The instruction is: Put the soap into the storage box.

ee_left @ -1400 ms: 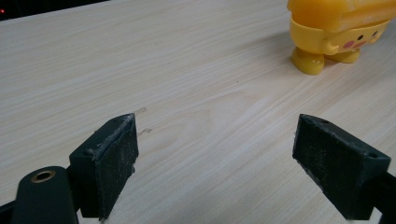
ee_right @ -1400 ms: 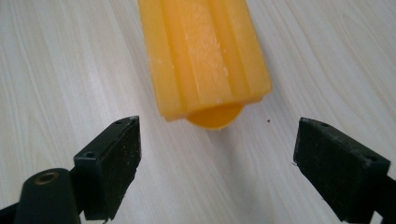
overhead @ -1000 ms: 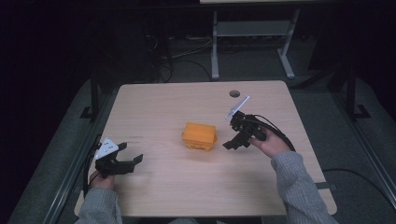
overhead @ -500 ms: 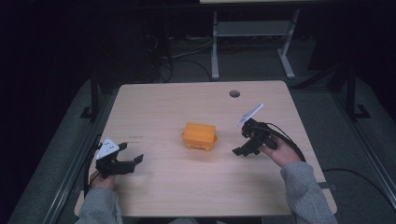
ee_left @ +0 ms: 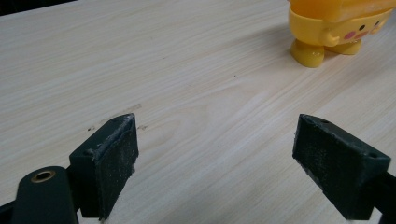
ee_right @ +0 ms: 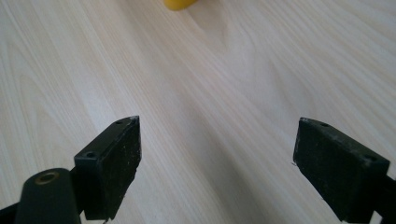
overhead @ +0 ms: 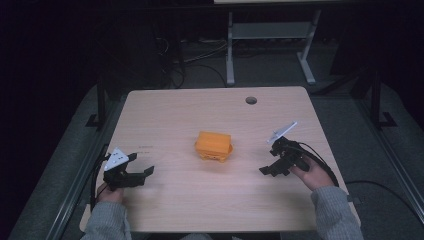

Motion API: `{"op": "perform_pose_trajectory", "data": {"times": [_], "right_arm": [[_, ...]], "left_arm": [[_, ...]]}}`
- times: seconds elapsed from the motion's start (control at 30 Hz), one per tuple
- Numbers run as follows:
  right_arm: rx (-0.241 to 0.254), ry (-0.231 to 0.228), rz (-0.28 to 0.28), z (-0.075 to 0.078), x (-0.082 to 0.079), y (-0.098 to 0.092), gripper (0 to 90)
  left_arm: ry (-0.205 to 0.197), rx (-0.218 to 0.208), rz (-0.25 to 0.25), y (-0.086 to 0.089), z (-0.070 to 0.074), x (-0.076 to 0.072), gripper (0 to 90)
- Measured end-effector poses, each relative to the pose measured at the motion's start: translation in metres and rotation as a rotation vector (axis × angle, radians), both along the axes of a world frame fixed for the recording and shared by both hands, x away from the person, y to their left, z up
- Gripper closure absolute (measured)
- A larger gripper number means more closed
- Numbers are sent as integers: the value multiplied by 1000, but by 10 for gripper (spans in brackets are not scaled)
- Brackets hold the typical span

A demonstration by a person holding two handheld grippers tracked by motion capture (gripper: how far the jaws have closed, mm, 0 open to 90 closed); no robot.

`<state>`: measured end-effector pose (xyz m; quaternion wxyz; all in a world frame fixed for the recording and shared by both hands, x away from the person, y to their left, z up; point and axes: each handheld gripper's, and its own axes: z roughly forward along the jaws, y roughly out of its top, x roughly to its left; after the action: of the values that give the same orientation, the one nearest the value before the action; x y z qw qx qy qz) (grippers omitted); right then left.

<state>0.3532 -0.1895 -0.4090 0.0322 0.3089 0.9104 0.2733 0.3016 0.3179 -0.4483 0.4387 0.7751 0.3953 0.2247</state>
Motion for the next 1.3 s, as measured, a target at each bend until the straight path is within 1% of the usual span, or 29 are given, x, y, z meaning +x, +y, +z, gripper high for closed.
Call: {"op": "perform_pose_trajectory", "data": {"times": [0.17, 0.2, 0.3, 0.33, 0.4, 0.43, 0.47, 0.57, 0.63, 0.67, 0.77, 0.8, 0.83, 0.87, 0.97, 1.0, 1.07, 1.17, 1.3], "right_arm": [[11, 4, -16, -4, -5, -7, 148], [8, 1, -23, -6, -8, -11, 148], [12, -1, -30, -7, -10, -15, 148], [17, 1, -41, -9, -11, -18, 148], [22, 2, -47, -11, -14, -22, 148], [22, 2, -47, -11, -14, -22, 148], [29, 3, -59, -14, -17, -25, 148], [34, 6, -65, -16, -19, -28, 148], [37, 11, -80, -19, -24, -34, 148], [41, 5, -82, -20, -26, -36, 148], [44, 7, -93, -22, -29, -40, 148], [55, 4, -101, -23, -34, -44, 148], [55, 4, -101, -23, -34, -44, 148], [58, 3, -112, -25, -39, -47, 148], [64, 5, -118, -27, -42, -50, 148], [66, 4, -128, -29, -46, -53, 148], [73, 9, -132, -31, -49, -54, 148], [85, -11, -148, -35, -58, -58, 148], [120, -44, -180, -37, -71, -65, 144]], "left_arm": [[-5, -4, -1, -2, -1, 0, 138], [0, 3, -5, -2, -1, 0, 138], [1, 2, -7, -3, -1, 0, 138], [-1, 1, -6, -3, -1, 0, 138], [0, 5, -9, -4, -1, 0, 138], [3, 17, -14, -3, -1, 0, 138], [-1, 9, -10, -4, -2, 0, 138], [0, 8, -10, -5, -2, 0, 138], [0, 10, -12, -4, -2, 1, 138], [0, 12, -13, -4, -2, 1, 138], [1, 13, -14, -5, -2, 1, 138], [4, 13, -14, -5, -3, 1, 138], [4, 13, -14, -5, -3, 1, 138], [5, 12, -13, -5, -3, 1, 138], [8, 11, -12, -6, -3, 1, 139], [12, 20, -13, -5, -3, 1, 139], [12, 21, -15, -5, -3, 2, 138], [14, 23, -19, -7, -4, 1, 138], [9, 22, -22, -8, -4, 1, 138]]}}
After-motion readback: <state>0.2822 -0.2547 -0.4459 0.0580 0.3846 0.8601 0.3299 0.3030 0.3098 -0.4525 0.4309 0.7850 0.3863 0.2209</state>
